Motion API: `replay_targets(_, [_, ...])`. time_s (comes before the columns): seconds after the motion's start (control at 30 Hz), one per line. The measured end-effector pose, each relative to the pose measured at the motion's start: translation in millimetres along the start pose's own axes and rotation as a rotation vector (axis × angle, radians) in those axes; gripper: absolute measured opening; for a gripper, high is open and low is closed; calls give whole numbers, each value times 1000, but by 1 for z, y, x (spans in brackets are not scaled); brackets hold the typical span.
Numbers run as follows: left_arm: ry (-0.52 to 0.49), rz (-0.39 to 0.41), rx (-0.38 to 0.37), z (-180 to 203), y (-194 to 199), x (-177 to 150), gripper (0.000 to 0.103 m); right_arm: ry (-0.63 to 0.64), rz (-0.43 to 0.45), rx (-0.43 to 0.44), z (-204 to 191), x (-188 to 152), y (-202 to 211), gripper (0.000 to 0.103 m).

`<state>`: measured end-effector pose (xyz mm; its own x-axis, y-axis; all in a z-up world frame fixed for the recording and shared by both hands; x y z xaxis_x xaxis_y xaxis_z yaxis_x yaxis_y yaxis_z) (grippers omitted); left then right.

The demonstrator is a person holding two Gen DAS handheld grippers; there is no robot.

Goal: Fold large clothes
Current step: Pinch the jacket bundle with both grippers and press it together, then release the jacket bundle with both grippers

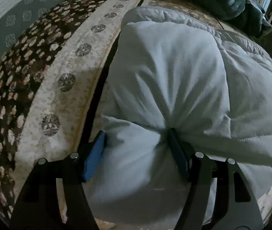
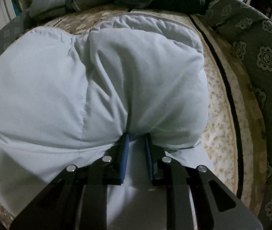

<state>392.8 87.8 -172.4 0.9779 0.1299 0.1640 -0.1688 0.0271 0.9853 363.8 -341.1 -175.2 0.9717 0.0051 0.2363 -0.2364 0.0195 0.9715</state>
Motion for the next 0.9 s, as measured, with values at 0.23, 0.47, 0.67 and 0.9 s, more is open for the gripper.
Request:
replay_targets(0.23, [-5, 4, -15, 3, -11, 5, 68, -15, -10, 10, -1, 1, -5, 17])
replay_targets(0.47, [56, 19, -40, -11, 1, -5, 77, -18, 1, 2, -1, -1, 10, 17])
replay_targets(0.67, [4, 93, 3, -4, 33, -22, 84, 3, 122, 48, 8, -27, 54, 18])
replay_targets(0.9, [20, 145, -4, -25, 52, -57, 100, -55, 207, 57, 36, -67, 88, 62])
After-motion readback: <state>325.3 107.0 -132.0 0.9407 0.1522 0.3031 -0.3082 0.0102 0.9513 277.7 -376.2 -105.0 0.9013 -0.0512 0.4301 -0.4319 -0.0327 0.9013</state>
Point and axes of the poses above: each gripper's, at about its wrist camera, not at the fingertips, and y roughly against the way its jaws point, z to its right, x to its top, the point moved 1 cm from there along -y, roughly the way its jaws point, and after that the axes turned 14 degrees about -z, right-handed, at the moved point
